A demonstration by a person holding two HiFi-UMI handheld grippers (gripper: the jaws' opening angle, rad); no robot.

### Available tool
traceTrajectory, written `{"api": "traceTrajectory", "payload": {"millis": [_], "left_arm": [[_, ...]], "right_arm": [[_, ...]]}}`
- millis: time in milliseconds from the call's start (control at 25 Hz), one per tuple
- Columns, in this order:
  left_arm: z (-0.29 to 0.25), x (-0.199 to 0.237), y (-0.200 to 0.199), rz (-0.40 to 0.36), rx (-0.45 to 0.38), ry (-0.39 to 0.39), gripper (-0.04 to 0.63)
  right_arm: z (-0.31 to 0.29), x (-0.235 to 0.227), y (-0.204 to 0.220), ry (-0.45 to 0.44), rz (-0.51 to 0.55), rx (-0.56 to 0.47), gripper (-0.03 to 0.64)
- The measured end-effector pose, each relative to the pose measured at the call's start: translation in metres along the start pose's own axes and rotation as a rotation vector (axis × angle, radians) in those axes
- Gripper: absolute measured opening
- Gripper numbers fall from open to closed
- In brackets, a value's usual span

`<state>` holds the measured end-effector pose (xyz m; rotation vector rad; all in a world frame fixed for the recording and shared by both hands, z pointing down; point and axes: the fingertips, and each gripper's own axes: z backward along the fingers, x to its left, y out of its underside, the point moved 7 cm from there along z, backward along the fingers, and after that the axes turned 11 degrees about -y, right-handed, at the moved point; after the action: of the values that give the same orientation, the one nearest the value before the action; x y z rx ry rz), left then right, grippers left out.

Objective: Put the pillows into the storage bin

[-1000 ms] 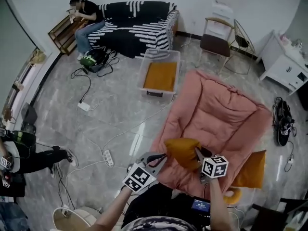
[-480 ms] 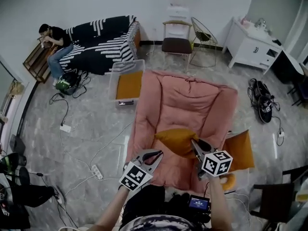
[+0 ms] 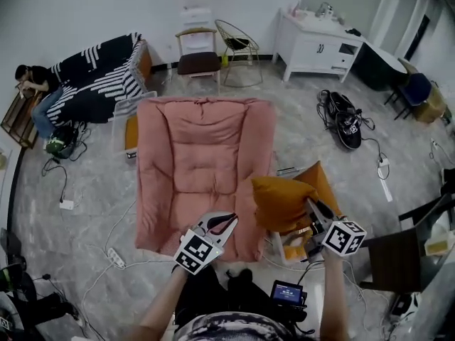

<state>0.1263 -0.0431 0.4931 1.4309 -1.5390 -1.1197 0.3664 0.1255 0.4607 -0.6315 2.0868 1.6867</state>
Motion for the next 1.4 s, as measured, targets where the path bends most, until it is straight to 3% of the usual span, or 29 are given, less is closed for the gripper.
{"api": "traceTrajectory", "payload": {"millis": [200, 400, 640, 840, 920, 1120, 1400], "left_arm": [[-0.038, -0.076, -0.004, -0.008, 0.011, 0.060, 0.012], [-0.063, -0.121, -0.011, -0.032, 0.039, 0.105, 0.012], [-0.085, -0.144, -0.021, -0.049, 0.071, 0.122, 0.012], [-0.093, -0.149, -0.018, -0.075, 0.122, 0.120, 0.012], [-0.090, -0.144, -0.013, -0.081, 0.144, 0.105, 0.012], [-0.076, -0.129, 0.006, -0.046, 0.191, 0.033, 0.012], [-0.037, -0.106, 0.017, 0.005, 0.181, -0.059, 0.012]], "right_arm": [[0.088, -0.062, -0.005, 0.050, -0.127, -0.127, 0.051], [0.131, -0.118, 0.017, 0.180, -0.144, -0.072, 0.049], [0.148, -0.197, 0.043, 0.343, -0.208, -0.034, 0.050], [0.130, -0.260, 0.071, 0.439, -0.292, 0.053, 0.154], [0.117, -0.268, 0.077, 0.427, -0.281, 0.086, 0.207], [0.075, -0.249, 0.086, 0.301, -0.165, 0.163, 0.207], [0.024, -0.176, 0.098, 0.101, -0.005, 0.235, 0.192]]}}
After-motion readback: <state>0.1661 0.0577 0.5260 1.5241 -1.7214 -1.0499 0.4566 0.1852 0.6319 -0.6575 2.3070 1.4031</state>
